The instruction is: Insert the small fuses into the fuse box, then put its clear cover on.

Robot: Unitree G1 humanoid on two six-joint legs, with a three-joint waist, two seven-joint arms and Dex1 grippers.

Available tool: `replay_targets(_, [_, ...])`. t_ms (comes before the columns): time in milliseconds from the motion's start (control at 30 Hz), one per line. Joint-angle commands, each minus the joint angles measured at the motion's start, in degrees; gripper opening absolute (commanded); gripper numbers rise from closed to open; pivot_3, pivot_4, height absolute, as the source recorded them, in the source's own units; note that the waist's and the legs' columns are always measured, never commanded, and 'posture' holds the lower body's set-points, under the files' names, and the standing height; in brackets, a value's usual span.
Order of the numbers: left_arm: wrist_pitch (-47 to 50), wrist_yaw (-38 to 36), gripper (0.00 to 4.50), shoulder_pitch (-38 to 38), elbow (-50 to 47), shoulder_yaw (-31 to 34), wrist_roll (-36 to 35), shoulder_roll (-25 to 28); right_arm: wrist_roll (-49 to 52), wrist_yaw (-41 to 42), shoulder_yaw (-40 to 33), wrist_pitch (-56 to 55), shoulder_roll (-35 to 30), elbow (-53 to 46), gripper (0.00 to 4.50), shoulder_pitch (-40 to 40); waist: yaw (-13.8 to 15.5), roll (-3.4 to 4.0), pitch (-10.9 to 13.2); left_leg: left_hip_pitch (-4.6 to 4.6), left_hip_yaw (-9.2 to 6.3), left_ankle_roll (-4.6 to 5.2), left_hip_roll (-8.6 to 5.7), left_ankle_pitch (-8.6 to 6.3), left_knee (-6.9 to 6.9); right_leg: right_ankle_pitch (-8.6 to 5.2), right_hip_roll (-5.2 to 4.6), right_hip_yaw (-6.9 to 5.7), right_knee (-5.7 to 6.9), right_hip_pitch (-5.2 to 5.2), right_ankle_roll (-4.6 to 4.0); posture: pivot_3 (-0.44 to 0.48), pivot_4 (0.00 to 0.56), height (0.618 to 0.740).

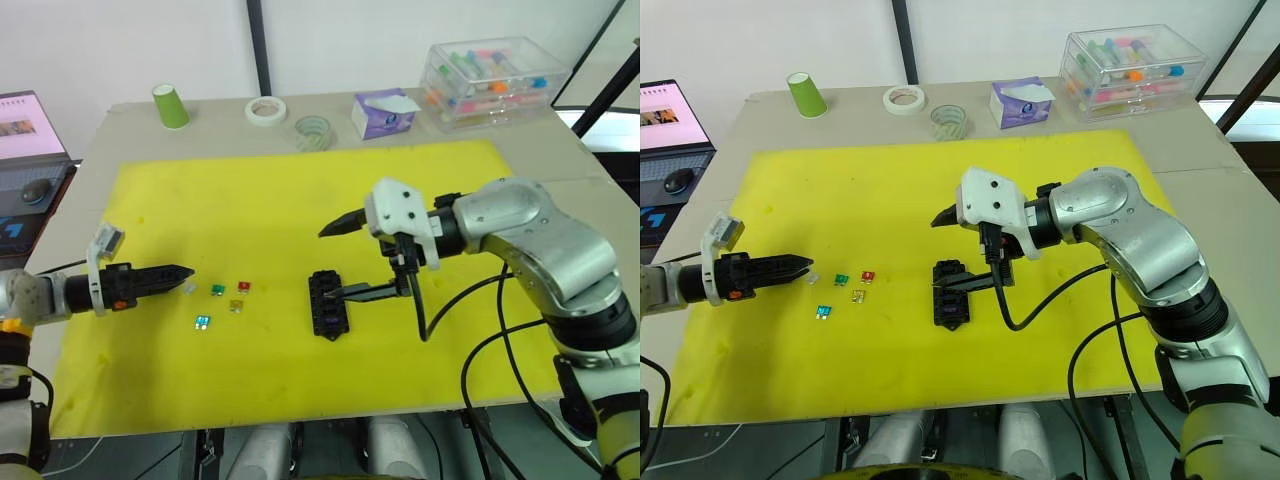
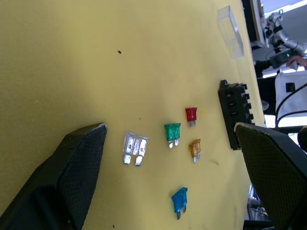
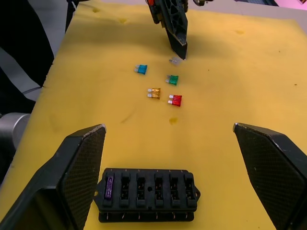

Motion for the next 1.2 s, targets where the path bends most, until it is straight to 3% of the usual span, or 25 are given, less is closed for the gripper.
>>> replay_targets(33, [0.9,-0.8,4.5,1.7,-1.1,-2.7,0.6,-0.1,0.8,-0.6,-1.0,0.2,0.2,-2.4,4.49,-1.6,0.0,0.0,0.0,0.0,0.0,0.0,-0.01,0.0,0.0,0.0,0.0,0.0,0.0,0.0,0.0,0.0,0.15,0.74])
replay_targets(233, [3.6,-1.9,4.5,5.7,-6.8,-2.4,-2.0,1.1,0.4,-1.1,-0.8,0.1,-0.2,-2.8,4.49,-1.2,0.0,0.01,0.0,0.0,0.01,0.0,-0.01,0.0,-0.01,0.0,-0.02,0.02,0.0,-0.01,0.0,0.0,0.15,0.74])
replay_targets(567, [1.9,0.5,4.5,6.9,-5.9,-0.4,-1.5,0.3,-0.9,-1.0,0.0,-0.8,0.1,-1.7,4.49,-1.6,0.0,0.01,0.0,0.0,0.01,0.0,-0.01,0.0,-0.01,0.0,-0.02,0.02,-0.01,-0.01,0.0,0.0,0.15,0.74])
replay_targets(667, [1.2,2.3,3.87,6.3,-4.3,1.0,-1.5,-1.0,-1.2,-0.9,0.3,-1.2,0.2,-1.4,4.5,-1.8,0.1,0.02,0.0,0.01,0.01,0.0,-0.01,0.0,-0.01,0.0,-0.02,0.02,-0.02,0.0,0.0,0.0,0.15,0.74])
replay_targets(733, [1.4,2.3,3.16,6.7,-4.8,1.0,-1.8,-1.1,-1.3,-1.0,0.4,-1.2,0.3,-1.4,4.5,-1.9,0.1,0.02,0.0,0.0,0.01,0.0,-0.01,0.0,0.0,0.0,-0.02,0.02,-0.02,0.0,0.0,0.0,0.15,0.74])
replay_targets(1100, [0.0,3.3,3.16,7.6,-5.0,1.7,-2.4,-1.6,-1.2,-0.9,0.7,-1.3,0.4,-1.6,4.5,-1.8,0.1,0.02,0.0,0.01,0.01,0.0,-0.02,0.0,0.0,0.0,-0.03,0.02,-0.02,0.0,0.0,0.0,0.15,0.74])
replay_targets(1200, [-0.4,4.0,2.51,7.6,-4.6,2.4,-2.2,-2.0,-1.1,-0.8,0.7,-1.3,0.5,-1.7,4.5,-1.8,0.1,0.02,0.0,0.01,0.01,0.0,-0.02,0.0,0.0,0.0,-0.03,0.02,-0.02,0.0,0.0,0.0,0.15,0.74])
